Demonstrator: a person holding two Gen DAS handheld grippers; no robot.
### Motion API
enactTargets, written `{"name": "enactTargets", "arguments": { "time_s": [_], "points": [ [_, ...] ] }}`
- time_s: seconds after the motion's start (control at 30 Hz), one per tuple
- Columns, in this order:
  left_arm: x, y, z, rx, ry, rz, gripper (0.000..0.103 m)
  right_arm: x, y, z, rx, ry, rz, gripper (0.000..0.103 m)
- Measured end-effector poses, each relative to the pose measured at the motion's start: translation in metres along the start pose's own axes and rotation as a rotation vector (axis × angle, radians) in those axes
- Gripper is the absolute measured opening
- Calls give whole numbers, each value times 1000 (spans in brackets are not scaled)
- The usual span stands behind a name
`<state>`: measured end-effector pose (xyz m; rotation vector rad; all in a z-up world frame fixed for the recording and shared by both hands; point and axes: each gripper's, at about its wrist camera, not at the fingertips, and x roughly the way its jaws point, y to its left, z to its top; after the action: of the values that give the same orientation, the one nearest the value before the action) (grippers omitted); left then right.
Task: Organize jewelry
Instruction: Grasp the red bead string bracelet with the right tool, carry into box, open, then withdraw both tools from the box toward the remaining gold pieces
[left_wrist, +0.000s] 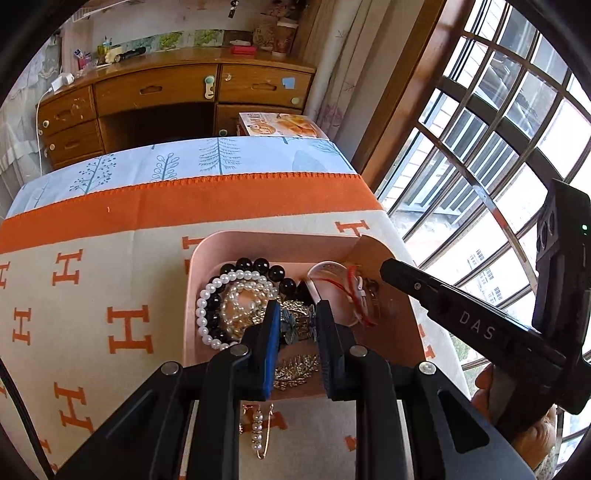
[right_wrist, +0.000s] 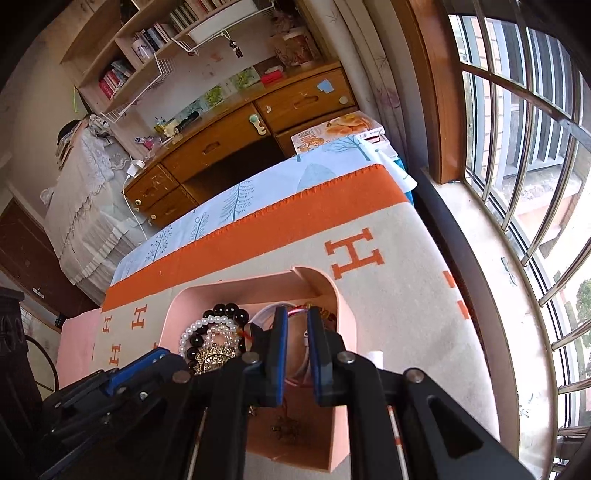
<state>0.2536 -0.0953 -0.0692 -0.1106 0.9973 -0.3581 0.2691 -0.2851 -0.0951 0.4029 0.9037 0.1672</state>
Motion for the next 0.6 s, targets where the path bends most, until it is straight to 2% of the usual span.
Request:
{"name": "enactTargets", "arguments": {
  "time_s": [0.2,0.23,0.37,0.6],
  "points": [
    [6,-21,-4,32,14,-32,18,-25,-1,-12,-2,-38,26,12],
    [6,-24,-4,37,14,-29,23,-28,-1,-14,-3,-40,29,13],
    [-3,-23,-5,23,-11,-9,54,-41,-3,-20,-8,-70,21,20],
    [-37,-11,-9,18,-61,35,56,-51,-3,-32,-9,-60,40,20]
  ]
}}
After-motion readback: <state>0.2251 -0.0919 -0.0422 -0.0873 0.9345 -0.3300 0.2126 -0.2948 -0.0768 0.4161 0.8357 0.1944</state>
